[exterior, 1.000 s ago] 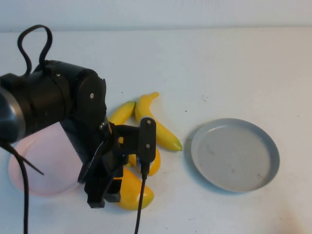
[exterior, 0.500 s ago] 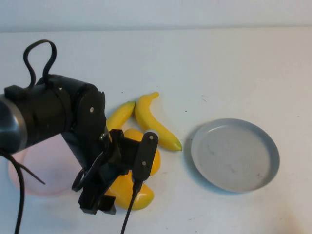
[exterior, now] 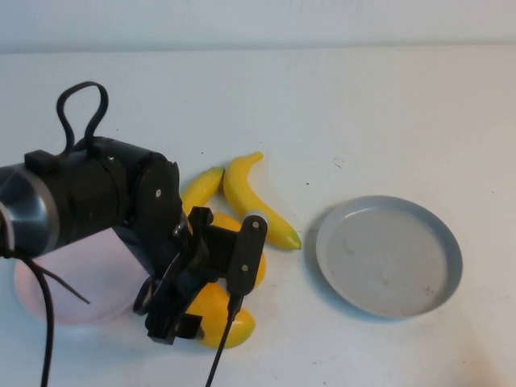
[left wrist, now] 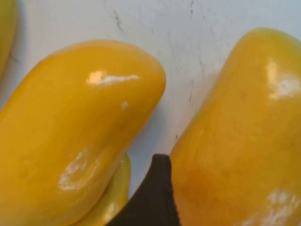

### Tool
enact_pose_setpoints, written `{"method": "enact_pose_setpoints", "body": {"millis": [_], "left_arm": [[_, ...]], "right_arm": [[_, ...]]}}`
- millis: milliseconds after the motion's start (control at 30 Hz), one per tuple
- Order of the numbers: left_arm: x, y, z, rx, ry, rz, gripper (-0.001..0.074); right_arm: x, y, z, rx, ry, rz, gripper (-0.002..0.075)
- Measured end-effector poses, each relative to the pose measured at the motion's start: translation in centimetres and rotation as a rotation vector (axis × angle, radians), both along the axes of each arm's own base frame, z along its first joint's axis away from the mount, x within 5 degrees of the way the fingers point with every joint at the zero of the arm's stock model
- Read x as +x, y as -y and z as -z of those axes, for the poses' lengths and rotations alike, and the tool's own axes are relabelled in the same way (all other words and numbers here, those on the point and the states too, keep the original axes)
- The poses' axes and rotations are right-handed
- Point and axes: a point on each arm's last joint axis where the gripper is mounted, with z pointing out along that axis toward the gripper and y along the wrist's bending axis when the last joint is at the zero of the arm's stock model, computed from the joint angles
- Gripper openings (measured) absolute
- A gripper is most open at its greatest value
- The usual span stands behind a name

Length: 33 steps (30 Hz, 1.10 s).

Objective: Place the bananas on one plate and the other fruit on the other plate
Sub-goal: Put one type of fruit in the left plate

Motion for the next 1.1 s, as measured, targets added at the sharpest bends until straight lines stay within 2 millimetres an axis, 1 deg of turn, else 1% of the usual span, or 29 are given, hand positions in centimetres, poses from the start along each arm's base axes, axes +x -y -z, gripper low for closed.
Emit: {"method": "enact_pose_setpoints", "body": {"millis": [400,633,933,1000,1100], "left_arm": [[0.4,0.3,1.9,0.030,-0.043,0.002,0.0669],[0.4,0.3,2.3,0.037,-0.054,0.001,0.0669],[0.4,0.4,2.3,0.026,-0.053,-0.005,0.0666],[0.4,0.4,2.3,0.016,-0.061,-0.018,0.0640],[0.3,0.5,2.2,0.003,-0.072,-0.045,0.0561]], "right_arm": [[0.0,0.0,0.0,0.000,0.000,0.000,-0.0017],[0.0,0.0,0.0,0.000,0.000,0.000,-0.0017],[0.0,0.0,0.0,0.000,0.000,0.000,-0.0017],[0.0,0.0,0.0,0.000,0.000,0.000,-0.0017],[0.0,0.0,0.0,0.000,0.000,0.000,-0.0017]]}}
